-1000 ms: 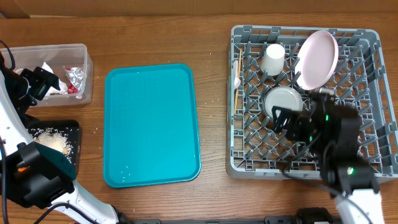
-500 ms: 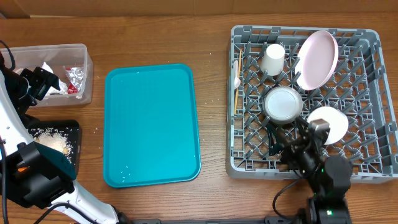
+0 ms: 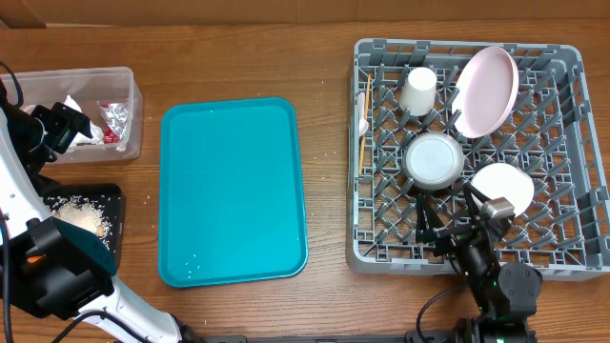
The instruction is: Sort waste into correct bins and load items into the dishwasher rack
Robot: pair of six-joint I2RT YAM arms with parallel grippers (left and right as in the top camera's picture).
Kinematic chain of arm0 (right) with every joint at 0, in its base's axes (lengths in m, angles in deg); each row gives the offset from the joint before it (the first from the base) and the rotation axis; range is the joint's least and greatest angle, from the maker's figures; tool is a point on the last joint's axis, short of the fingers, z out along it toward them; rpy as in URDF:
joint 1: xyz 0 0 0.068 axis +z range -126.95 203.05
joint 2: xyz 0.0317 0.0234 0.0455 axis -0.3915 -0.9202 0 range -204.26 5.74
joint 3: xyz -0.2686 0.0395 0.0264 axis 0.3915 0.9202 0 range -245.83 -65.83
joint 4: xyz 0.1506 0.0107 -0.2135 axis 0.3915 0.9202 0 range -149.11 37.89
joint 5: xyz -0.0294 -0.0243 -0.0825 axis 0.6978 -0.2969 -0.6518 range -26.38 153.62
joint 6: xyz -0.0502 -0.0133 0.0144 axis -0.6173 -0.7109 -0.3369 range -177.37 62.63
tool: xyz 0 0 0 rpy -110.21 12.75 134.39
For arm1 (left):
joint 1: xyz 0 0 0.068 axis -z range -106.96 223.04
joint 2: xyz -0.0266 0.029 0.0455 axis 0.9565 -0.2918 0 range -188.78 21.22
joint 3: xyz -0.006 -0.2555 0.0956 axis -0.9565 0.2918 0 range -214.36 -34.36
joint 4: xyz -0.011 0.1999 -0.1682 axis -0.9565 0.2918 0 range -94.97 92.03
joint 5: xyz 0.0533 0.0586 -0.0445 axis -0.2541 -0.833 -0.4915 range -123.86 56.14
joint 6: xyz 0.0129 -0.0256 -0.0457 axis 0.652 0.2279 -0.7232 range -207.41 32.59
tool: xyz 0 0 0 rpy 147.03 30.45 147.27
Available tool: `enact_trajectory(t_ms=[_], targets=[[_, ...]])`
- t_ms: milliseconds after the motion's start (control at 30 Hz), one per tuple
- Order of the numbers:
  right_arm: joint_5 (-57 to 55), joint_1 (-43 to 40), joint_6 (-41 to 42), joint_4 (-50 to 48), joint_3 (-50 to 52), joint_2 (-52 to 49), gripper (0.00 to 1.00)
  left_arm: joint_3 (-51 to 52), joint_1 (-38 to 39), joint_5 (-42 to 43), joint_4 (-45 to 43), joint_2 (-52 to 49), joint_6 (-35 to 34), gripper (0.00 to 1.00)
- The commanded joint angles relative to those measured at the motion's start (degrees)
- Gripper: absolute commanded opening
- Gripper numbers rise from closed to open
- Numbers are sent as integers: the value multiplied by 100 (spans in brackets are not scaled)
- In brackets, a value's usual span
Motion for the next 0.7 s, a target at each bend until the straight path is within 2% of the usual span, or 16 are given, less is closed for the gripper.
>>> enact_trajectory(t_ms=[0,167,433,667], targets=[[-76,-24,-39,-26,216,400,100,-94,37,-42,11,138,-37,100],[-289,-31,-44,249,249,946,100,-94,37,-42,11,138,-35,100],[-944,-31,-39,632,247,935,100,-94,37,-42,11,138,-35,100],[-970,-31,-39,608,247,933,100,-94,37,-39,11,138,-35,100]])
